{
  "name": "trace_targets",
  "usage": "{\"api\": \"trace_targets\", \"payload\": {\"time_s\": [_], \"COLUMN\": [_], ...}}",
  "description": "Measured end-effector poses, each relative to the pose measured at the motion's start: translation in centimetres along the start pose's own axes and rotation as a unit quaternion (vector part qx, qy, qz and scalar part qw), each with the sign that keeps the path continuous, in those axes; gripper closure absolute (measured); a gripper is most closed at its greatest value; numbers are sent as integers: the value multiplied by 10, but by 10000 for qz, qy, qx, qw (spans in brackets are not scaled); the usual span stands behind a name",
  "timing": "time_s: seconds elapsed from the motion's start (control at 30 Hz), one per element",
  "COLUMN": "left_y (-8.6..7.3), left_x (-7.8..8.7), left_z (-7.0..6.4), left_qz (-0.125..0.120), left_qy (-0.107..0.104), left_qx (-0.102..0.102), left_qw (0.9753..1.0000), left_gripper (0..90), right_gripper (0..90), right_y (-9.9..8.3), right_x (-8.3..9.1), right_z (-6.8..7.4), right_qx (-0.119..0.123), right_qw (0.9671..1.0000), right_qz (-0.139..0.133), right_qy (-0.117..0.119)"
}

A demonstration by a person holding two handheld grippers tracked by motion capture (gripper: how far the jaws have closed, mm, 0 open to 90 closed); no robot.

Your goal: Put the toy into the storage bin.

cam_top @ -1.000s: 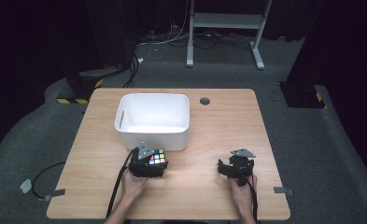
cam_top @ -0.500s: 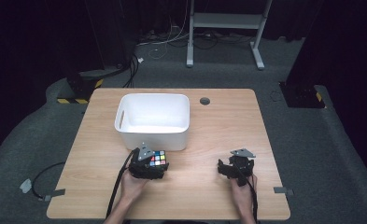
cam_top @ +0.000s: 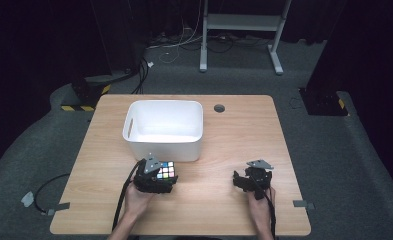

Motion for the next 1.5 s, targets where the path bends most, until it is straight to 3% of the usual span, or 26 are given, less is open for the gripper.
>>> {"api": "trace_targets", "payload": {"time_s": [0.2, 0.57, 0.8, 1.0, 1.23, 1.5], "left_y": [4, 7, 11, 17, 15, 25], "left_x": [6, 12, 20, 28, 29, 39], "left_z": [-1, -3, -3, -3, -5, -3], "left_qz": [-26, -27, -49, -84, 6, -50], "left_qy": [-69, -60, -130, -134, -239, -173], "left_qx": [114, 108, 292, 212, 277, 225], "left_qw": [9999, 9999, 9995, 9996, 9993, 9996], "left_gripper": [138, 138, 139, 138, 138, 138], "right_gripper": [150, 150, 150, 150, 150, 149], "right_y": [0, 0, 0, 0, 0, 0], "right_x": [0, 0, 0, 0, 0, 1], "right_z": [0, 0, 0, 0, 1, 1], "right_qx": [-3, -3, 0, 11, 14, 20], "right_qw": [10000, 10000, 10000, 10000, 10000, 10000], "right_qz": [1, 1, -1, -2, -4, 1], "right_qy": [-3, -7, -1, 6, 8, 24]}}
Point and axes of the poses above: each handheld gripper's, and its own axes: x roughly backward along the jaws, y roughly out of its top, z roughly to its left, the point moved 10 cm from there along -x, roughly forward along the jaws, and after that the axes turned 14 degrees about x, right-handed, at the moved point
